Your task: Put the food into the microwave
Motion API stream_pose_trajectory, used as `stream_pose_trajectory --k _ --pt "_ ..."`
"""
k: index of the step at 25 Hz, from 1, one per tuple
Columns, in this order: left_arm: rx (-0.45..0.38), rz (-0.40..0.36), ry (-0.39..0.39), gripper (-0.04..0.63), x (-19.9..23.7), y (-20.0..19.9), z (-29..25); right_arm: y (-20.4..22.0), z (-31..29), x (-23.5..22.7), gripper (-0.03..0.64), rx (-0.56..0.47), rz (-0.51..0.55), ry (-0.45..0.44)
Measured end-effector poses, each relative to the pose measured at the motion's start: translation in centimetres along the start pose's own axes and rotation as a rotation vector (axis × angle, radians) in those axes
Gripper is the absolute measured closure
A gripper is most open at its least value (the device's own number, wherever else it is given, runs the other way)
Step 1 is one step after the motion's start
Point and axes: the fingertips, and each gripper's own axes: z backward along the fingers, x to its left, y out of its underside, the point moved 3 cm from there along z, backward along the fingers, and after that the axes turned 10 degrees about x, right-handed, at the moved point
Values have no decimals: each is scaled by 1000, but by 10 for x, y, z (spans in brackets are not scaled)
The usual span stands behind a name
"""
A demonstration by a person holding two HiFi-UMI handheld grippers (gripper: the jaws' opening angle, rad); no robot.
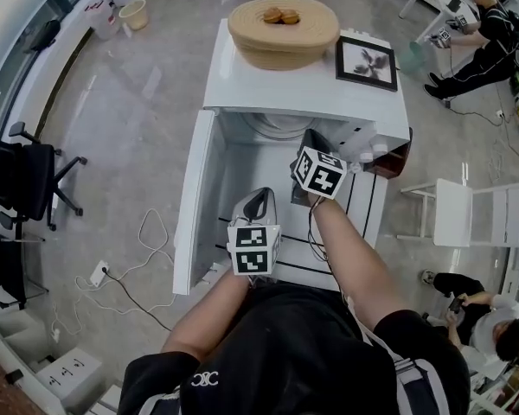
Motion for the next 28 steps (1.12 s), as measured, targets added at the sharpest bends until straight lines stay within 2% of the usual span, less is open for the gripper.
stream_pose_trajectory --k 6,10,15,28 --pt "-27 -21 17 586 -14 -17 1 -5 49 11 611 -54 86 -74" --pt "-53 -41 26 586 -26 -28 2 -10 86 15 611 -102 90 -120" --pt "-63 -70 47 586 -42 -36 3 -9 126 13 611 -135 122 -125" --pt "-33 -121 84 586 -69 -24 7 31 167 -9 611 -97 117 -150"
